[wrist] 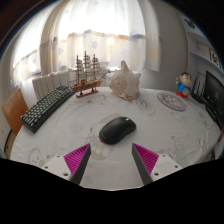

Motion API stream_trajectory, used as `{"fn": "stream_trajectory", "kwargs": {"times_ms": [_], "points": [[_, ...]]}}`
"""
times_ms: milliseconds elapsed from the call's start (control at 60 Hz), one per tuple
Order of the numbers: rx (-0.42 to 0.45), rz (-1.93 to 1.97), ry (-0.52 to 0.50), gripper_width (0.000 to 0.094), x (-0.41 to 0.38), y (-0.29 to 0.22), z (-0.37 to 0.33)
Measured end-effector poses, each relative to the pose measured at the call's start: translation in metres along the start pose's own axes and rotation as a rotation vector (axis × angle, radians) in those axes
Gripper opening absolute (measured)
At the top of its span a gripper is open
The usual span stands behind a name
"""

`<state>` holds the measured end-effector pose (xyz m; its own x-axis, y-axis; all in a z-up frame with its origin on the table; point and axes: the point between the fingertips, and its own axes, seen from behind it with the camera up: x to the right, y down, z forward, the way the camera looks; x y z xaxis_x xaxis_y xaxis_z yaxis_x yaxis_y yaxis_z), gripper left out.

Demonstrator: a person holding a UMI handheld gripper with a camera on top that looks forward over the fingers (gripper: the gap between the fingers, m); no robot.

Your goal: Arrange mouse

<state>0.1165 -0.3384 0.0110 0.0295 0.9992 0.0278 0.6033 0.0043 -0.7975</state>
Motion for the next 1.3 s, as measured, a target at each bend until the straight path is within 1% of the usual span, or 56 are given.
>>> {"fn": "stream_trajectory", "kwargs": {"times_ms": [267,433,533,567,617,650,667,767,867,967,1067,1200,1300], "points": [[-0.037,0.038,0.005,0.0859,0.005,-0.029,0.075],[-0.058,0.023,-0.043,0.086,-0.004,-0.053,0.108],[-0.065,-0.015,-0.089,0.0839,-0.016,-0.064,0.122],[-0.067,-0.034,-0.101,0.0809,-0.018,-0.066,0.126],[-0.067,-0.057,-0.125,0.0699,-0.023,-0.068,0.128],[-0.066,-0.072,-0.148,0.0595,-0.027,-0.069,0.129],[-0.064,-0.082,-0.155,0.0504,-0.028,-0.07,0.129],[-0.055,-0.14,-0.185,0.046,-0.03,-0.073,0.128],[-0.051,-0.142,-0.231,0.0439,-0.023,-0.085,0.112],[-0.014,-0.124,-0.258,0.0438,0.014,-0.124,0.085],[0.046,-0.122,-0.248,0.0438,0.081,-0.176,0.068],[0.102,-0.115,-0.148,0.0435,0.199,-0.235,0.086],[0.099,-0.08,-0.064,0.0437,0.283,-0.249,0.133]]}}
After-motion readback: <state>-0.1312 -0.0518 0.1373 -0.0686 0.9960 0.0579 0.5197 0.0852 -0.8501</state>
